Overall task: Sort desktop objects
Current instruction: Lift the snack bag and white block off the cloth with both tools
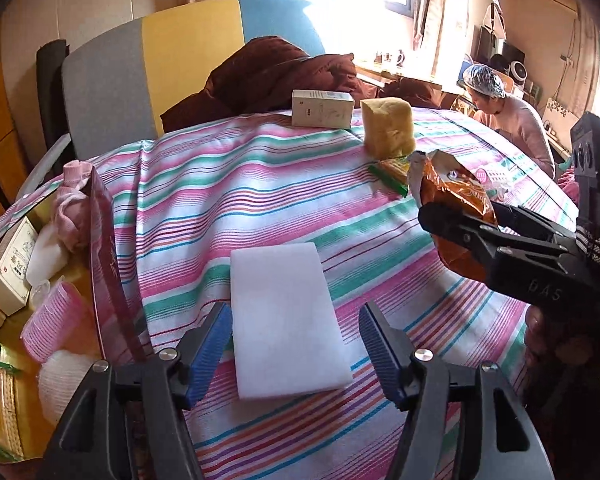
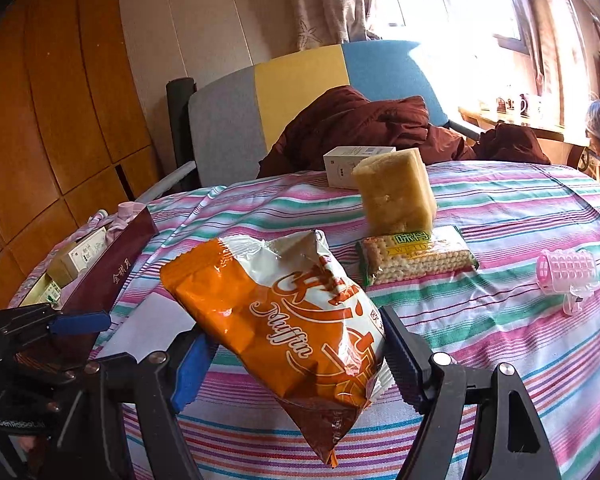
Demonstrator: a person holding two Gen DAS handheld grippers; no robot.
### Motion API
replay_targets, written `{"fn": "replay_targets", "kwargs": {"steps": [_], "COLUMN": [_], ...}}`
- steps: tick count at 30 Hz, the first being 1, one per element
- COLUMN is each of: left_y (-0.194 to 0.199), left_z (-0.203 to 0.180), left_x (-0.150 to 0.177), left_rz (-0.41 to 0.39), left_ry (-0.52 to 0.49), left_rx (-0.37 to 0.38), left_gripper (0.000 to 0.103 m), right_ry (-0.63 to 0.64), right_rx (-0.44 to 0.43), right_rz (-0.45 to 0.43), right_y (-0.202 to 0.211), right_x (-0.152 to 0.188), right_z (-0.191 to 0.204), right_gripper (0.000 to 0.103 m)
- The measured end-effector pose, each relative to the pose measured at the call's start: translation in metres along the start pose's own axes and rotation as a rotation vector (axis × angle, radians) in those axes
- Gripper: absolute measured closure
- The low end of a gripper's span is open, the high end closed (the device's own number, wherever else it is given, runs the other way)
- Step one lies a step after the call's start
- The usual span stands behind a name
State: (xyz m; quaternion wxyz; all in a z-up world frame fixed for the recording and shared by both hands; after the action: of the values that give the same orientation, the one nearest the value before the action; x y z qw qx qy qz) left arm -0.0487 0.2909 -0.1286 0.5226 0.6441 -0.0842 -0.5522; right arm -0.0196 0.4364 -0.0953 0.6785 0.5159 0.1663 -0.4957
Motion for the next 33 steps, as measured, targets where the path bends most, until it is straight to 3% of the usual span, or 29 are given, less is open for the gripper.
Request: {"fn": "replay_targets", "kwargs": {"steps": [5, 9, 14, 25, 29, 33], "left_y": [-0.004, -0.006, 0.004, -0.007, -0.012, -0.021], "left_z": [-0.006, -0.003, 0.002, 0.005, -0.001, -0.003], "left_x": [0.000, 0.000, -0.002, 0.006, 0.012, 0.014], "left_rz": [0.008, 0.013, -0.034, 0.030, 0.060, 0.081], "left_ry": [-0.016, -0.026, 0.028, 0.009, 0.040, 0.021], "left_rx": [0.032, 0.008, 0.074, -0.005, 0.042, 0.018], "left_gripper": [0.036, 0.036, 0.036, 0.036, 0.036, 0.036], "right_ry": [-0.010, -0.027, -0.038, -0.045, -0.044, -0.033], "right_rx": [-0.008, -0.020, -0.038, -0.045, -0.039, -0.027], "right_rz": [-0.005, -0.008, -0.009, -0.009, -0.003, -0.001], "right_y": [0.000, 0.001, 0.002, 0.002, 0.000, 0.000], "right_x": [0.000, 0.000, 0.000, 0.000, 0.000, 0.001], "right_z": [0.000, -0.001, -0.002, -0.001, -0.002, -0.001], "right_gripper": [0.025, 0.025, 0.025, 0.025, 0.025, 0.025]}}
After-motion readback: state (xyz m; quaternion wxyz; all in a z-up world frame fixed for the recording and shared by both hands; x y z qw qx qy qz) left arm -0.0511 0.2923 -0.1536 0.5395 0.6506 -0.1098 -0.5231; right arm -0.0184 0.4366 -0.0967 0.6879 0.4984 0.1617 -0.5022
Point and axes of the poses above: each gripper's, at about its wrist camera, not at the fingertips, and y roughly against the way its jaws point, z to its left, x to its underside, the point moved 10 cm from there along -y, roughly the way its jaws point, and after that the axes turned 15 degrees about -y, right-handed, at the moved point
